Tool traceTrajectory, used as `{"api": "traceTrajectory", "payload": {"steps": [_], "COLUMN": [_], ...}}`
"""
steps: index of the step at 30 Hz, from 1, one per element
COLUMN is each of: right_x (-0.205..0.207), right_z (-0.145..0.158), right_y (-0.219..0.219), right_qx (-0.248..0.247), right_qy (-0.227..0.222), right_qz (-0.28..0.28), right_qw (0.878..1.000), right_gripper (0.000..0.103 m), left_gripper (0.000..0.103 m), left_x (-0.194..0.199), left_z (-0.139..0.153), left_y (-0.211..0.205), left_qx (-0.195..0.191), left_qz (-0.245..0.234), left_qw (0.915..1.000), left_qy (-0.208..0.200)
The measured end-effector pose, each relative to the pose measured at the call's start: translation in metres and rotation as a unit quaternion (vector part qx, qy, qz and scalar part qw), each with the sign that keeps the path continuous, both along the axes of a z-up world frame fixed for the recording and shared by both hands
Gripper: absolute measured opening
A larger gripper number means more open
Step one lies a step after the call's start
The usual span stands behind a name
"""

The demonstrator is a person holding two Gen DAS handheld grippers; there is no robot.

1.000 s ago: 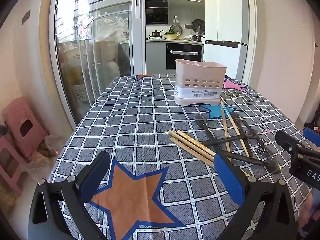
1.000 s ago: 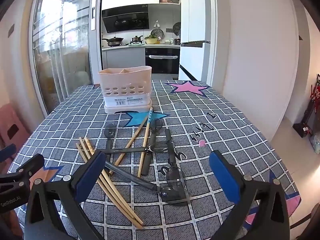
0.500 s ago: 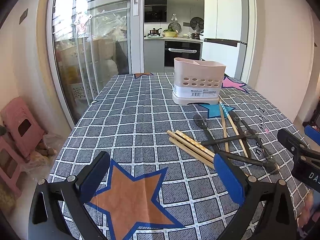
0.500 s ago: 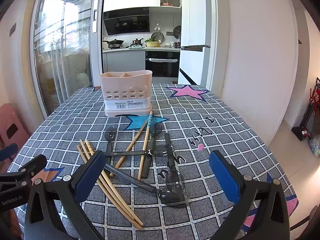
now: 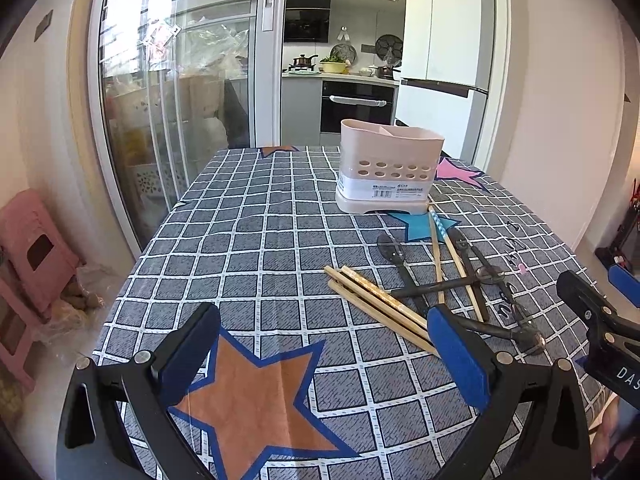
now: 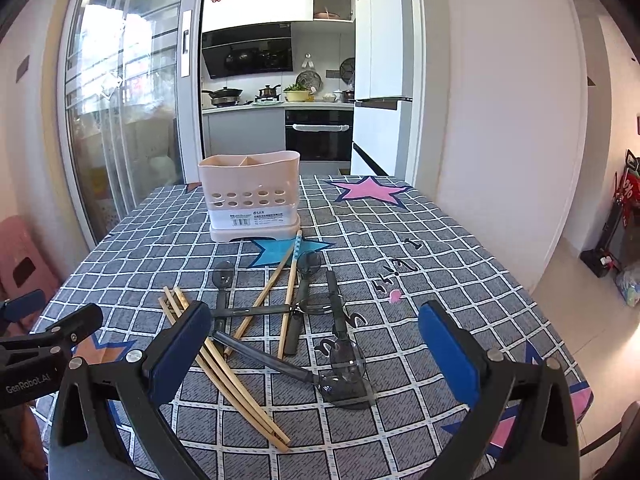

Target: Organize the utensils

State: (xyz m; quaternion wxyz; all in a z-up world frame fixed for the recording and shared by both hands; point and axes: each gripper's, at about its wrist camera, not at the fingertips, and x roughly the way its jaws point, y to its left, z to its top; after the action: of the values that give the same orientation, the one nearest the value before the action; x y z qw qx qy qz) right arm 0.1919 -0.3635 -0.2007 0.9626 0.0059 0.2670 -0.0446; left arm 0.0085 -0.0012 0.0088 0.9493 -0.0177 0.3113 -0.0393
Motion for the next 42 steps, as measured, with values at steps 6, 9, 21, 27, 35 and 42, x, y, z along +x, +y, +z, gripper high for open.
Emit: {"api": "traceTrajectory", "payload": {"steps": [6,9,21,27,35,42], "right_x": [-0.0014,-0.0013,-0.0020,-0.0021,-0.0021,-0.0025], "right_z": [0.0029,0.0042,0.0067,0.0078,0.0079,0.0081], "right_y": [-0.0007,-0.0006,0.0002,0.0009,0.0012,0.0013], "right_qx": [0.000,-0.001,-0.003,-0.003,-0.003,-0.001], "right_qy": [-0.002,-0.002,-0.004,-0.006,-0.005,-0.005], "right_qz": [0.001,0.001,0.006,0.007,0.008,0.008], "right_qw": [1.000,1.000,1.000,1.000,1.000,1.000], "right_gripper": [0.103,0.103,0.103,0.103,0.103,0.103], "left_gripper": [0.103,0.103,0.103,0.103,0.103,0.103], "left_x": [0.0011,0.0020,0.0010,-0.0001,0.0002,0.0005], "left_z": [0.0009,0.0008,0.0019,0.0025,0.0019,0.0003], "left_y": [-0.0016,-0.0012,-0.0007,-0.0006,-0.0008,-0.0015], "left_qx": [0.000,-0.003,-0.005,-0.004,-0.002,-0.002], "left_qz": [-0.004,-0.003,-0.002,-0.001,0.000,0.001], "left_qw": [1.0000,1.0000,1.0000,1.0000,1.0000,1.0000], "left_qy": [0.004,0.006,0.003,0.003,0.005,0.007]}}
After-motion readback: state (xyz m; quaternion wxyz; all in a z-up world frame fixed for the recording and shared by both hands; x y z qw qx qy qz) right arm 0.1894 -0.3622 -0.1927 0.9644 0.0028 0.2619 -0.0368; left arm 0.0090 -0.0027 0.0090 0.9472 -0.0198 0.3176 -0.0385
